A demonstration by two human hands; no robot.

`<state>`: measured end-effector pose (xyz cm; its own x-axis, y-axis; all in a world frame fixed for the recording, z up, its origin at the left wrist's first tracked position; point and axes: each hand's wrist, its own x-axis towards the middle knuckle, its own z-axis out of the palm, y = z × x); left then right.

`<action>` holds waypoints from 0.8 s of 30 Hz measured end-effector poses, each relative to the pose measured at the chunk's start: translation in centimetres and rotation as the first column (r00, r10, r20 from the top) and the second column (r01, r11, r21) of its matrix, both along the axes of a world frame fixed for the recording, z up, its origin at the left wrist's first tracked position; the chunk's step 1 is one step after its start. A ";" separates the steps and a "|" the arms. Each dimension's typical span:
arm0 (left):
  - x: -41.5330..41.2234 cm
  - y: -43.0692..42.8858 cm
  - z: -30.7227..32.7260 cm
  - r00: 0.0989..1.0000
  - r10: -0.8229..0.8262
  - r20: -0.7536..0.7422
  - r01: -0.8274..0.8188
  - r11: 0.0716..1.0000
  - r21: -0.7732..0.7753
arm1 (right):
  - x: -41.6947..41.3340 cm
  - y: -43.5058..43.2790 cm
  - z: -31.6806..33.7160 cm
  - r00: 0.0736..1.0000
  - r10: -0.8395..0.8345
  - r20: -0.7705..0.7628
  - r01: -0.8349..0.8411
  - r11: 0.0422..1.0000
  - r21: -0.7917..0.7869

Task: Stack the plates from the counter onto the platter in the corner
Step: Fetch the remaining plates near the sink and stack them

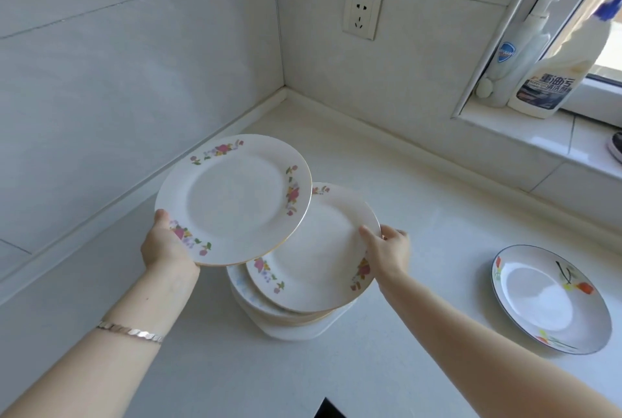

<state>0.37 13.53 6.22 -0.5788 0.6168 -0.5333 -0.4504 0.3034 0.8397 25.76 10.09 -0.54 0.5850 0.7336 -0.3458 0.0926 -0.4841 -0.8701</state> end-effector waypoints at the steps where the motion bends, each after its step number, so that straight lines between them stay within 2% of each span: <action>1: -0.1 -0.1 0.1 1.000 -0.001 -0.001 0.001 1.000 -0.001 | -0.4 0.1 -0.1 1.000 0.015 0.010 -0.015 1.000 -0.008; 7: -0.9 -1.0 0.4 1.000 -0.003 -0.023 0.003 1.000 -0.014 | -2.3 0.1 -0.4 0.993 0.088 0.081 -0.088 0.996 -0.007; 10: -1.2 -1.4 0.3 1.000 -0.015 -0.025 0.014 1.000 -0.024 | -2.2 -0.3 0.1 0.963 0.166 0.210 -0.162 0.986 -0.036; 12: -1.3 -1.6 -0.1 0.999 -0.038 -0.034 0.036 0.999 -0.034 | -2.2 -0.3 1.3 0.954 0.156 0.255 -0.170 0.985 0.031; 13: -1.3 -1.7 -0.3 0.997 -0.062 -0.039 0.060 0.997 -0.042 | -2.2 -0.2 2.3 0.964 0.166 0.209 -0.185 0.980 0.077; 15: -0.8 -1.9 -0.7 0.990 -0.132 -0.057 0.129 0.990 -0.064 | -2.4 0.2 4.4 0.959 0.277 -0.061 -0.264 0.950 0.168; 16: -0.4 -1.9 -1.0 0.982 -0.173 -0.075 0.166 0.983 -0.081 | -2.4 0.3 5.2 0.914 0.346 -0.210 -0.311 0.933 0.183; 17: 0.1 -2.0 -1.2 0.970 -0.219 -0.103 0.208 0.973 -0.102 | -2.4 0.4 5.8 0.875 0.399 -0.275 -0.367 0.916 0.162; 18: 0.5 -2.0 -1.5 0.951 -0.273 -0.143 0.258 0.959 -0.115 | -2.2 0.4 6.1 0.859 0.452 -0.242 -0.437 0.892 0.114; 21: 1.2 -1.8 -2.5 0.841 -0.439 -0.318 0.415 0.899 -0.143 | -0.8 -0.1 4.9 0.820 0.564 0.093 -0.553 0.824 -0.121; 22: 1.2 -1.7 -2.9 0.776 -0.500 -0.384 0.468 0.865 -0.180 | -0.3 -0.4 4.3 0.801 0.585 0.127 -0.565 0.809 -0.163; 24: 1.0 -1.7 -3.3 0.585 -0.631 -0.508 0.556 0.769 -0.315 | 0.4 -1.1 3.5 0.790 0.594 0.149 -0.560 0.799 -0.217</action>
<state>1.34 11.87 2.90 -0.3108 0.8923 -0.3275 0.4005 0.4354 0.8062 26.20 8.94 2.98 0.1370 0.9036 -0.4059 0.5600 -0.4086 -0.7207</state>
